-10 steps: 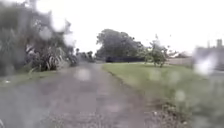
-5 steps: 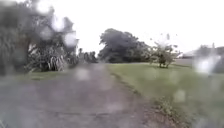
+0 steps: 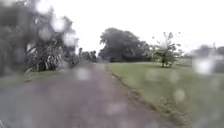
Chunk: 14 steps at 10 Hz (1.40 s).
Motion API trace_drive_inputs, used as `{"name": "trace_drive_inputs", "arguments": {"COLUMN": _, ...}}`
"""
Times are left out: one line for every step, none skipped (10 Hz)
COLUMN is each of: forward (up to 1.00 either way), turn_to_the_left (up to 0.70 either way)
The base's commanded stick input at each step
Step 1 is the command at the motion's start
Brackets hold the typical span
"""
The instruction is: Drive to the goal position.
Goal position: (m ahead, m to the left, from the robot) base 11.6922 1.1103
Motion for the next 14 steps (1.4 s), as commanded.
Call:
{"name": "trace_drive_inputs", "arguments": {"forward": 1.0, "turn_to_the_left": 0.0}}
{"name": "trace_drive_inputs", "arguments": {"forward": 1.0, "turn_to_the_left": 0.0}}
{"name": "trace_drive_inputs", "arguments": {"forward": 1.0, "turn_to_the_left": 0.12}}
{"name": "trace_drive_inputs", "arguments": {"forward": 1.0, "turn_to_the_left": 0.22}}
{"name": "trace_drive_inputs", "arguments": {"forward": 1.0, "turn_to_the_left": 0.33}}
{"name": "trace_drive_inputs", "arguments": {"forward": 1.0, "turn_to_the_left": 0.38}}
{"name": "trace_drive_inputs", "arguments": {"forward": 1.0, "turn_to_the_left": 0.38}}
{"name": "trace_drive_inputs", "arguments": {"forward": 1.0, "turn_to_the_left": 0.38}}
{"name": "trace_drive_inputs", "arguments": {"forward": 1.0, "turn_to_the_left": 0.37}}
{"name": "trace_drive_inputs", "arguments": {"forward": 1.0, "turn_to_the_left": 0.36}}
{"name": "trace_drive_inputs", "arguments": {"forward": 1.0, "turn_to_the_left": 0.34}}
{"name": "trace_drive_inputs", "arguments": {"forward": 1.0, "turn_to_the_left": 0.0}}
{"name": "trace_drive_inputs", "arguments": {"forward": 1.0, "turn_to_the_left": 0.0}}
{"name": "trace_drive_inputs", "arguments": {"forward": 1.0, "turn_to_the_left": 0.0}}
